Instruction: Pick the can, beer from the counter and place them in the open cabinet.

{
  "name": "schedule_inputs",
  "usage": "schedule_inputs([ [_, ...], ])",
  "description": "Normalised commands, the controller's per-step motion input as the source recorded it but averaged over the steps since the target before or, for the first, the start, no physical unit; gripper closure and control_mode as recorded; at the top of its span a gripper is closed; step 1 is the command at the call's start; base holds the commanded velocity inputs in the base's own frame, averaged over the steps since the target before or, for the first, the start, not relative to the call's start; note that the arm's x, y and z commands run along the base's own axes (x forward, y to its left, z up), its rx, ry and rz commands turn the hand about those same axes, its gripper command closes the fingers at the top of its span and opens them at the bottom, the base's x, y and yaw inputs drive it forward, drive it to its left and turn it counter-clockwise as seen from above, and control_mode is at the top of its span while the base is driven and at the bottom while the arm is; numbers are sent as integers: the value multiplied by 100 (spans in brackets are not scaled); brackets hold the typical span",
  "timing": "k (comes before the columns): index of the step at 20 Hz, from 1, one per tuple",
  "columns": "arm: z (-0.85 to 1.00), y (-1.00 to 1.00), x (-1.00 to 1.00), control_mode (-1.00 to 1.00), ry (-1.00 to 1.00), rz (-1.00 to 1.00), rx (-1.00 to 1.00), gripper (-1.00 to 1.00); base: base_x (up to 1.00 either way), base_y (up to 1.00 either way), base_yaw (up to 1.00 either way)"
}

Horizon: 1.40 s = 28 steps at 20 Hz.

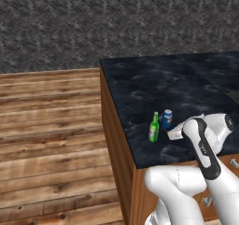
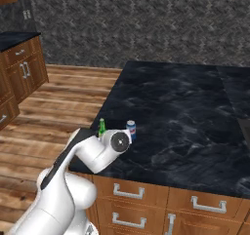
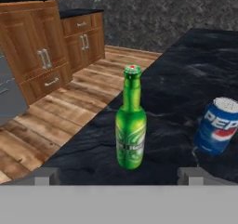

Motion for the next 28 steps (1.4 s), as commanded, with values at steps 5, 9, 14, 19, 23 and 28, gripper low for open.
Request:
schedule_inputs([
  [5,-20,1,3,-100,-19,7,0,-100,0,0,0],
  [9,-21,13,4,-100,-12,1,0,-100,0,0,0],
  [14,-18,11,19,-100,-11,0,0,-100,0,0,0],
  [19,-20,24,26,-100,-7,0,0,-100,0,0,0],
  [23,-22,24,14,-100,-3,0,0,-100,0,0,0],
  [28,-16,26,1,-100,0,0,0,-100,0,0,0],
])
